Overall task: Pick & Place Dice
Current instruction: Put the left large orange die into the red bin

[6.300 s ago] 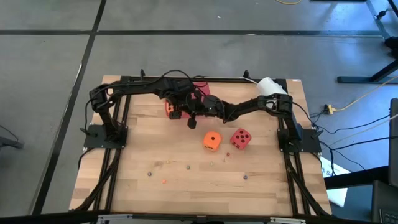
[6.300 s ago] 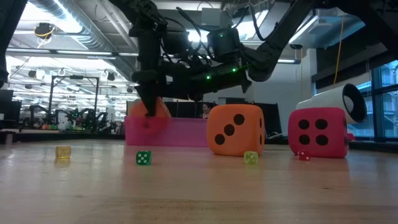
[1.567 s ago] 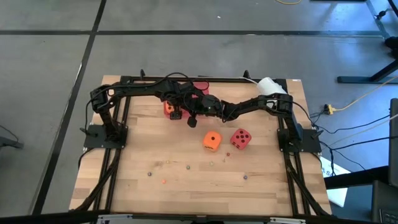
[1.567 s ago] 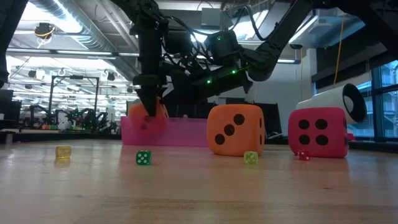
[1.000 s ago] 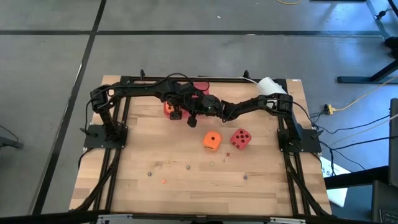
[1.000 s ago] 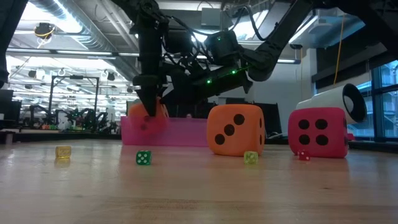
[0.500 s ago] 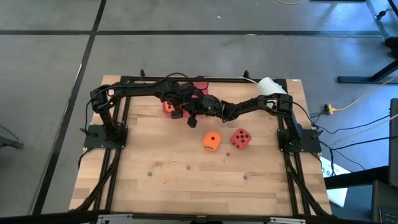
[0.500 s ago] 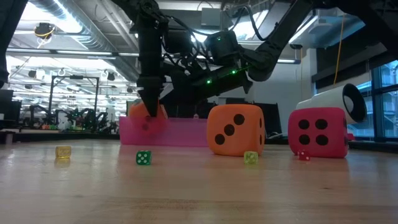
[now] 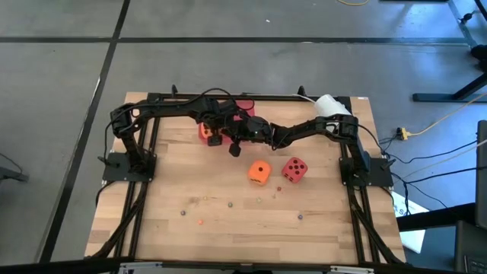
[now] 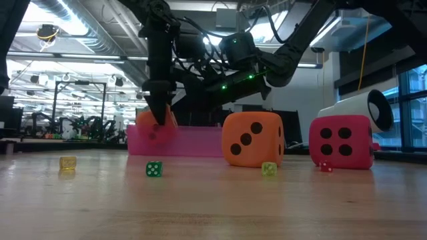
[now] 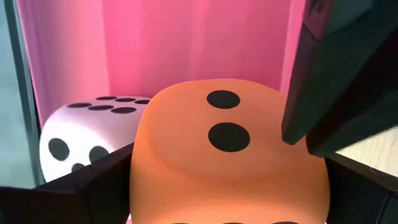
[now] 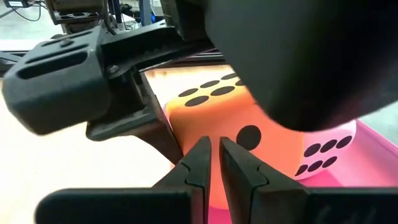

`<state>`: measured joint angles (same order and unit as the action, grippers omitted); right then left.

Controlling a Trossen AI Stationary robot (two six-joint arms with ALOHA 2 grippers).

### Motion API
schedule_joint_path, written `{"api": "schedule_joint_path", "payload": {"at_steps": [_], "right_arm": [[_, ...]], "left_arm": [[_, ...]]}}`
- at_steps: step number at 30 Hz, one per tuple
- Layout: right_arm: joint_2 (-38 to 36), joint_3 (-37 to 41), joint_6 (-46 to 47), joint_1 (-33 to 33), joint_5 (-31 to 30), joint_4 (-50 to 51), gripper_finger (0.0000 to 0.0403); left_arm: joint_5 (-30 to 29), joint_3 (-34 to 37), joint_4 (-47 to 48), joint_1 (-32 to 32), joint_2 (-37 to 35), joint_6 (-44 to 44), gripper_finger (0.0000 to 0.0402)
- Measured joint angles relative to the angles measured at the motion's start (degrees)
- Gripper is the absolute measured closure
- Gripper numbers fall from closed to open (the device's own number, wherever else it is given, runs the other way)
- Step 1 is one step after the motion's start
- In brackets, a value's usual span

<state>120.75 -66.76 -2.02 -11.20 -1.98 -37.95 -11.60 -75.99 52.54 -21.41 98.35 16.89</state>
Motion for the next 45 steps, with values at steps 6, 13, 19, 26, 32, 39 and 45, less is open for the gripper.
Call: {"api": "schedule_joint_path", "payload": {"at_steps": [6,13,19,26,32,39,45], "right_arm": [[0.00,0.00,0.00,0.00,-0.15,0.00,0.0367],[0.00,0.00,0.00,0.00,-0.15,0.00,0.0367],[0.00,0.00,0.00,0.00,-0.15,-0.01,0.0367],[-0.04,0.00,0.01,-0.12,0.17,-0.23,0.0367],[-0.04,0.00,0.02,-1.04,0.73,-0.21,0.0367],[-0.04,0.02,0.02,-0.96,0.25,-0.80,0.0366],[-0.07,-0.02,-0.08,-1.05,0.31,-2.10,0.0366]], "left_arm": [[0.66,0.00,-0.13,-0.13,0.00,-0.75,0.0002],[0.83,0.00,-0.11,-0.07,0.00,6.12,0.0002],[1.05,0.00,-1.18,-0.07,0.00,5.35,0.0002],[3.74,0.00,-3.89,-0.11,0.01,4.56,0.0002],[5.07,0.00,-3.80,-0.11,0.02,2.25,0.0002],[5.60,0.00,-2.65,-0.07,0.01,1.09,0.0002],[5.53,0.00,-1.99,-0.07,-0.32,-0.82,0.0002]]}}
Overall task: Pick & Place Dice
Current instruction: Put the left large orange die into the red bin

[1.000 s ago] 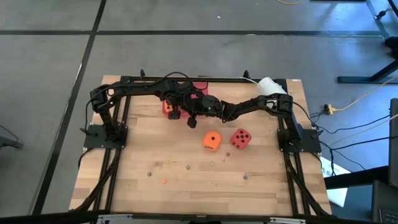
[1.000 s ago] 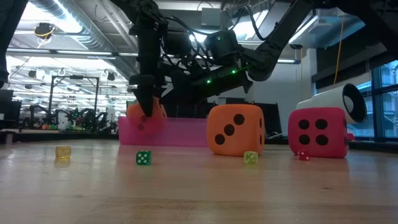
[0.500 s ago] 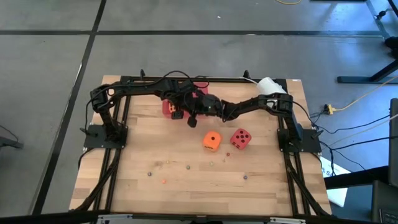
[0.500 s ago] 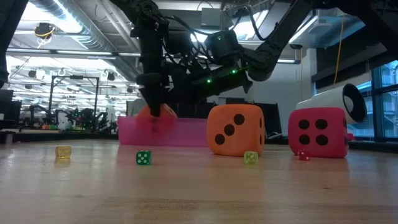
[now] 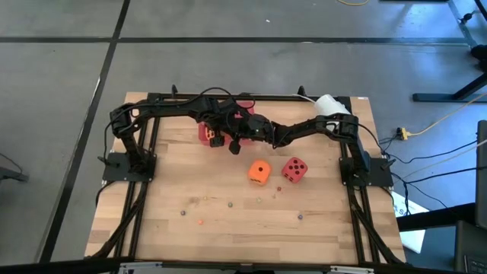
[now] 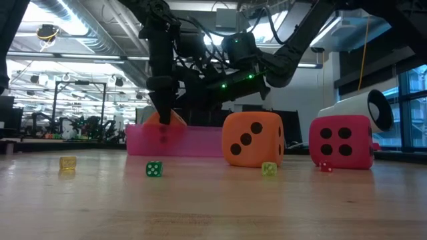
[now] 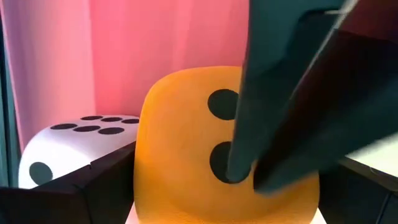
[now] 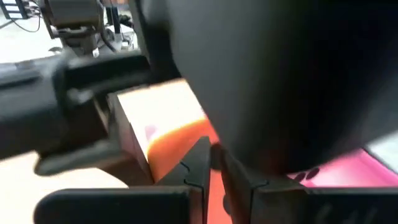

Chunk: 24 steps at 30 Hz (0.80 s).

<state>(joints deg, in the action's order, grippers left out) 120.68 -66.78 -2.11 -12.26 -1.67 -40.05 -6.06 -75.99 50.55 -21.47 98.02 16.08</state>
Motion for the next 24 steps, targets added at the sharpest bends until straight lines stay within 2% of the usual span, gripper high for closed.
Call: {"api": "schedule_joint_path", "payload": {"at_steps": [16,24], "right_arm": [[0.07,0.04,1.15,-0.02,-0.46,3.65,0.0366],[0.07,0.02,2.33,-0.02,-0.44,4.13,0.0366]], "left_arm": [[-0.19,-0.07,-1.59,0.01,-9.27,-1.22,0.0002],[-0.18,-0.07,0.82,0.02,-9.93,-2.65,0.0002]]}}
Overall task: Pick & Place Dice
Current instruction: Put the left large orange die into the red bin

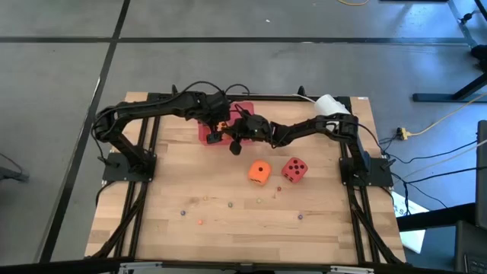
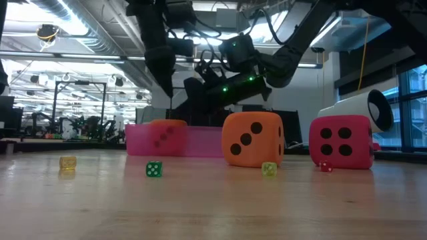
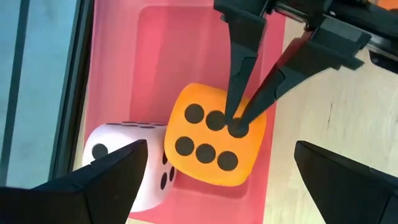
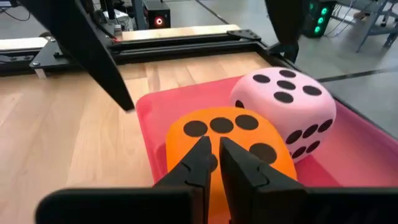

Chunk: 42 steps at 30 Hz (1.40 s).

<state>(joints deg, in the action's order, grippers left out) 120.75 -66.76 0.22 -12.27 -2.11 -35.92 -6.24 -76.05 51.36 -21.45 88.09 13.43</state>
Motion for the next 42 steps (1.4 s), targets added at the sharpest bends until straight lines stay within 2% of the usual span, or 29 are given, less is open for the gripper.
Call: {"api": "schedule_joint_path", "payload": {"at_steps": [5,8,14,17,24,27,33,42], "right_arm": [[-1.32,0.02,0.64,-0.02,0.00,0.65,0.0366],[-4.22,0.00,0.63,0.00,-0.51,5.81,0.0366],[-6.98,0.00,-0.96,-0.07,-8.07,17.65,0.0366],[-6.97,0.00,-0.03,-0.07,-9.46,22.03,0.0366],[-6.99,0.00,2.89,-0.19,-9.47,29.21,0.0366],[-7.04,-0.02,4.06,-0.32,-9.53,32.17,0.0366],[-7.08,-0.07,5.05,-0.28,-9.66,34.03,0.0367],[-7.04,0.04,4.97,-0.28,-9.42,33.87,0.0367]], "left_arm": [[-0.03,0.00,0.27,-0.02,-0.22,-1.70,0.0002],[-0.26,0.00,1.29,-0.02,-0.35,-1.77,0.0002],[-3.19,0.04,3.14,-0.02,-0.35,-3.09,0.0002],[-3.20,0.04,0.63,-0.07,-0.35,-2.91,0.0002],[1.27,0.11,-7.80,0.09,0.13,-4.27,0.0002],[1.29,0.11,-8.03,-0.03,0.63,-2.14,0.0002],[4.27,0.11,-8.44,-0.92,4.55,4.01,0.0002],[4.00,0.11,-18.24,-1.68,13.94,8.72,0.0002]]}}
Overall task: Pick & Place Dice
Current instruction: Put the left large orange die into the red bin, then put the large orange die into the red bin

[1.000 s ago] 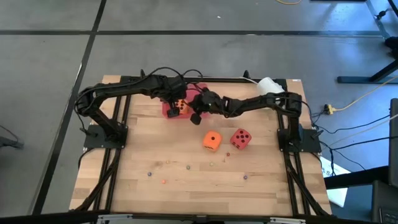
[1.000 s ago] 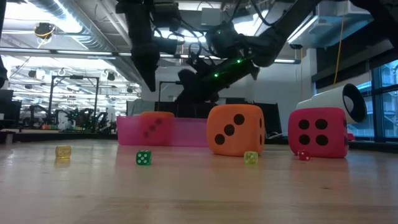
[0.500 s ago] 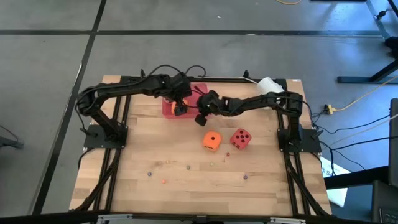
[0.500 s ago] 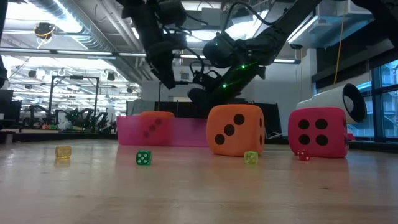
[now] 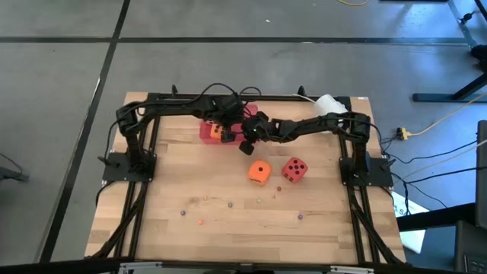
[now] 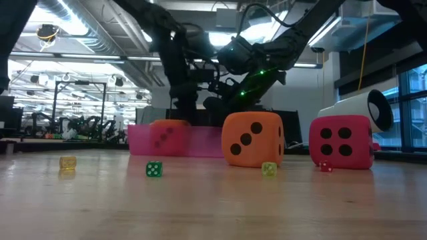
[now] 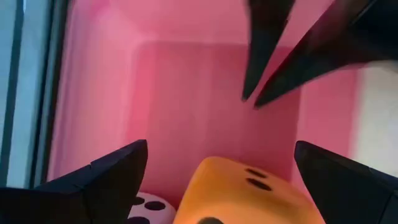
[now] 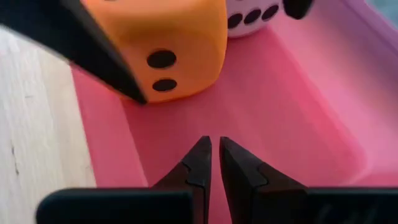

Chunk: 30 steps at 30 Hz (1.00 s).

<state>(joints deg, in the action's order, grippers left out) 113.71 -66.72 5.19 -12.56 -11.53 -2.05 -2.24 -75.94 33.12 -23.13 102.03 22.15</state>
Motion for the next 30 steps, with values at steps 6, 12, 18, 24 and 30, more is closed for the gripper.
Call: {"api": "schedule_joint_path", "payload": {"at_steps": [6,12,18,24,30], "right_arm": [[0.00,-0.07,0.09,-0.25,-0.02,1.11,0.0367],[0.00,-0.08,0.15,-0.42,-0.02,0.96,0.0367],[0.00,-0.08,0.15,-0.42,0.00,0.86,0.0367],[-0.01,-0.04,0.13,-0.42,0.00,0.47,0.0366],[-1.12,0.07,-0.32,-0.42,0.00,-0.91,0.0366]], "left_arm": [[-3.85,-0.13,5.86,-1.27,0.93,-0.30,0.0002],[-6.75,-0.09,10.18,-1.66,0.51,-0.27,0.0002],[-8.69,-0.09,11.70,-2.03,0.51,-0.28,0.0002],[-3.58,-0.07,8.81,-1.87,-0.04,-0.55,0.0002],[-3.34,-0.04,9.48,-1.53,-3.09,-2.65,0.0002]]}}
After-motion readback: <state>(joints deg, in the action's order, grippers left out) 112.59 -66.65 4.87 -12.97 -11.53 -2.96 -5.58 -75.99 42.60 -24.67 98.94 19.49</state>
